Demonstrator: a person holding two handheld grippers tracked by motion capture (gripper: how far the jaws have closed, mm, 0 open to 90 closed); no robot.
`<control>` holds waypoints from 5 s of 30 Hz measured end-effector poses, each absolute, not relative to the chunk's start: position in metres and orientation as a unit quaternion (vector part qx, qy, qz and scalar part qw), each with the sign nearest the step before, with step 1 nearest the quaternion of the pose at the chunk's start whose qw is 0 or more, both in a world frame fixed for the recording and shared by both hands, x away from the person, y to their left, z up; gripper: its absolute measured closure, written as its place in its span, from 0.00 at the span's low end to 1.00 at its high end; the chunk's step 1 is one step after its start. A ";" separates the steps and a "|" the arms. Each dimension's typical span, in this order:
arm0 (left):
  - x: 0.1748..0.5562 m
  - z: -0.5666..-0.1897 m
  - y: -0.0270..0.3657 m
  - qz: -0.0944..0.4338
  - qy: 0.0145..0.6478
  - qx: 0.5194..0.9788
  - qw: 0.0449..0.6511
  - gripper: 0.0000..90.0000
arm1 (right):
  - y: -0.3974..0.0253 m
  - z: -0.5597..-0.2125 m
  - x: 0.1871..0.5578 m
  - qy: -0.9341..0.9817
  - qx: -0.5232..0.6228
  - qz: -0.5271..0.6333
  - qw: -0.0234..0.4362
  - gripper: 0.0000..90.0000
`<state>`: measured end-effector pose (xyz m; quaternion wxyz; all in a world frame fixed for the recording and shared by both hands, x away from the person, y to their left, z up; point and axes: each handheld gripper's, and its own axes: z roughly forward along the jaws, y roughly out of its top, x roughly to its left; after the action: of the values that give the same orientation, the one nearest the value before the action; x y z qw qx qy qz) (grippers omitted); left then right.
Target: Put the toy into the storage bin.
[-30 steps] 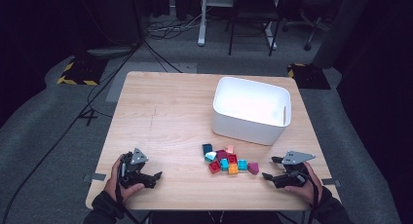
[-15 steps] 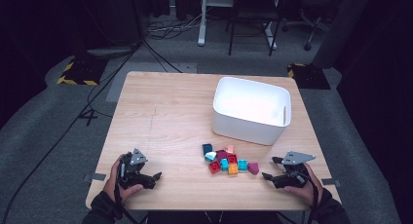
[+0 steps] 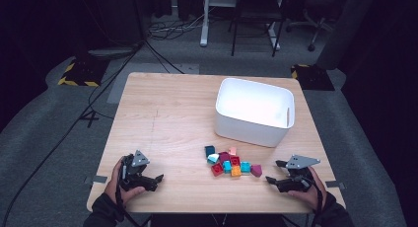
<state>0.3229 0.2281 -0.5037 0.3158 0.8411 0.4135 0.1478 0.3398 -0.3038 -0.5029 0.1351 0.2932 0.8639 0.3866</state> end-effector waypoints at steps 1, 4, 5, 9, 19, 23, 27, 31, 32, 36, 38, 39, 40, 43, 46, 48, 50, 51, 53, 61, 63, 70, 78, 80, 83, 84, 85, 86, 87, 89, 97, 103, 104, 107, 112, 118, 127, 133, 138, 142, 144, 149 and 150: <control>0.323 -0.504 0.228 0.148 0.414 0.841 0.316 0.00 | -0.303 -0.503 0.338 0.863 0.293 0.388 0.135 0.26; 0.323 -0.504 0.228 0.148 0.414 0.841 0.316 0.00 | -0.301 -0.503 0.336 0.865 0.290 0.387 0.132 0.26; 0.323 -0.504 0.228 0.148 0.415 0.840 0.316 0.00 | -0.300 -0.503 0.335 0.868 0.283 0.388 0.129 0.26; 0.323 -0.504 0.227 0.144 0.415 0.840 0.319 0.00 | -0.293 -0.503 0.333 0.869 0.278 0.388 0.129 0.26; 0.323 -0.504 0.228 0.149 0.418 0.839 0.316 0.00 | -0.261 -0.503 0.336 0.872 0.268 0.390 0.127 0.27; 0.323 -0.504 0.228 0.150 0.417 0.839 0.316 0.00 | -0.259 -0.503 0.339 0.871 0.268 0.393 0.123 0.32; 0.323 -0.504 0.228 0.144 0.417 0.839 0.318 0.00 | -0.258 -0.503 0.341 0.869 0.269 0.396 0.126 0.39; 0.323 -0.504 0.228 0.144 0.417 0.839 0.319 0.00 | -0.257 -0.503 0.342 0.868 0.266 0.401 0.126 0.50; 0.323 -0.504 0.228 0.146 0.418 0.838 0.319 0.00 | -0.256 -0.502 0.342 0.868 0.264 0.402 0.126 0.52; 0.323 -0.504 0.228 0.148 0.418 0.838 0.318 0.00 | -0.253 -0.502 0.344 0.866 0.263 0.404 0.129 0.63; 0.323 -0.504 0.228 0.146 0.418 0.838 0.319 0.00 | -0.253 -0.502 0.343 0.866 0.264 0.405 0.131 0.65; 0.323 -0.504 0.227 0.145 0.418 0.838 0.319 0.00 | -0.253 -0.502 0.343 0.866 0.261 0.404 0.134 0.65; 0.323 -0.504 0.227 0.144 0.418 0.838 0.319 0.00 | -0.253 -0.502 0.342 0.866 0.261 0.405 0.137 0.65; 0.323 -0.504 0.227 0.144 0.418 0.838 0.319 0.00 | -0.254 -0.502 0.340 0.865 0.263 0.403 0.143 0.65; 0.323 -0.504 0.228 0.146 0.417 0.838 0.318 0.00 | -0.255 -0.502 0.340 0.863 0.269 0.402 0.144 0.65; 0.323 -0.504 0.228 0.145 0.417 0.839 0.318 0.00 | -0.256 -0.502 0.341 0.862 0.272 0.402 0.145 0.65; 0.323 -0.504 0.228 0.145 0.417 0.839 0.319 0.00 | -0.257 -0.502 0.341 0.862 0.270 0.403 0.149 0.65; 0.323 -0.504 0.228 0.145 0.417 0.839 0.318 0.00 | -0.257 -0.502 0.341 0.861 0.271 0.404 0.150 0.65; 0.324 -0.504 0.228 0.146 0.417 0.839 0.318 0.00 | -0.257 -0.502 0.340 0.859 0.274 0.405 0.148 0.65; 0.324 -0.504 0.227 0.141 0.417 0.839 0.320 0.00 | -0.265 -0.498 0.342 0.847 0.285 0.426 0.139 0.65; 0.323 -0.504 0.227 0.139 0.419 0.839 0.318 0.00 | -0.267 -0.495 0.342 0.848 0.284 0.424 0.145 0.65; 0.323 -0.504 0.227 0.139 0.419 0.839 0.319 0.00 | -0.276 -0.474 0.341 0.836 0.283 0.439 0.167 0.65; 0.323 -0.504 0.227 0.139 0.419 0.839 0.318 0.00 | -0.282 -0.437 0.341 0.820 0.279 0.466 0.181 0.66; 0.323 -0.504 0.227 0.139 0.419 0.839 0.319 0.00 | -0.282 -0.429 0.341 0.821 0.275 0.466 0.185 0.65; 0.323 -0.504 0.227 0.139 0.419 0.839 0.318 0.00 | -0.280 -0.418 0.341 0.821 0.269 0.469 0.186 0.66; 0.323 -0.504 0.227 0.139 0.419 0.839 0.318 0.00 | -0.280 -0.414 0.341 0.822 0.267 0.468 0.186 0.66; 0.323 -0.504 0.227 0.139 0.419 0.839 0.318 0.00 | -0.280 -0.411 0.341 0.823 0.265 0.467 0.186 0.66; 0.323 -0.504 0.227 0.139 0.419 0.839 0.318 0.00 | -0.279 -0.408 0.341 0.823 0.263 0.467 0.189 0.66; 0.323 -0.504 0.227 0.139 0.419 0.839 0.318 0.00 | -0.278 -0.405 0.340 0.824 0.262 0.465 0.192 0.66; 0.323 -0.504 0.227 0.139 0.419 0.839 0.319 0.00 | -0.279 -0.398 0.340 0.822 0.258 0.469 0.193 0.65; 0.323 -0.504 0.227 0.139 0.419 0.839 0.319 0.00 | -0.278 -0.373 0.337 0.819 0.248 0.476 0.203 0.66; 0.323 -0.504 0.227 0.139 0.419 0.839 0.319 0.00 | -0.276 -0.355 0.339 0.812 0.245 0.487 0.208 0.66; 0.323 -0.504 0.227 0.139 0.419 0.839 0.319 0.00 | -0.276 -0.352 0.339 0.812 0.248 0.486 0.208 0.66; 0.323 -0.504 0.227 0.139 0.419 0.839 0.318 0.00 | -0.273 -0.344 0.341 0.811 0.246 0.487 0.214 0.66; 0.323 -0.504 0.227 0.139 0.419 0.839 0.318 0.00 | -0.273 -0.333 0.346 0.806 0.245 0.491 0.222 0.66; 0.323 -0.504 0.227 0.139 0.419 0.839 0.318 0.00 | -0.274 -0.325 0.352 0.804 0.248 0.491 0.226 0.66; 0.323 -0.504 0.227 0.139 0.419 0.839 0.318 0.00 | -0.272 -0.313 0.364 0.796 0.254 0.496 0.234 0.66; 0.323 -0.504 0.227 0.139 0.419 0.839 0.318 0.00 | -0.269 -0.308 0.376 0.794 0.261 0.494 0.239 0.66; 0.323 -0.504 0.227 0.139 0.419 0.839 0.318 0.00 | -0.268 -0.308 0.388 0.790 0.265 0.498 0.239 0.66; 0.323 -0.504 0.227 0.139 0.419 0.839 0.318 0.00 | -0.266 -0.309 0.400 0.789 0.275 0.496 0.236 0.66; 0.323 -0.504 0.227 0.138 0.419 0.839 0.319 0.00 | -0.265 -0.310 0.405 0.791 0.279 0.487 0.242 0.66; 0.324 -0.504 0.228 0.138 0.417 0.840 0.319 0.00 | -0.261 -0.312 0.416 0.794 0.285 0.480 0.241 0.66; 0.324 -0.504 0.228 0.138 0.417 0.840 0.318 0.00 | -0.260 -0.313 0.417 0.795 0.287 0.477 0.240 0.66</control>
<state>0.3239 0.2276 -0.5043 0.3185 0.8401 0.4168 0.1384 0.4172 -0.2600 -0.3128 0.2402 0.2875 0.7953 0.4766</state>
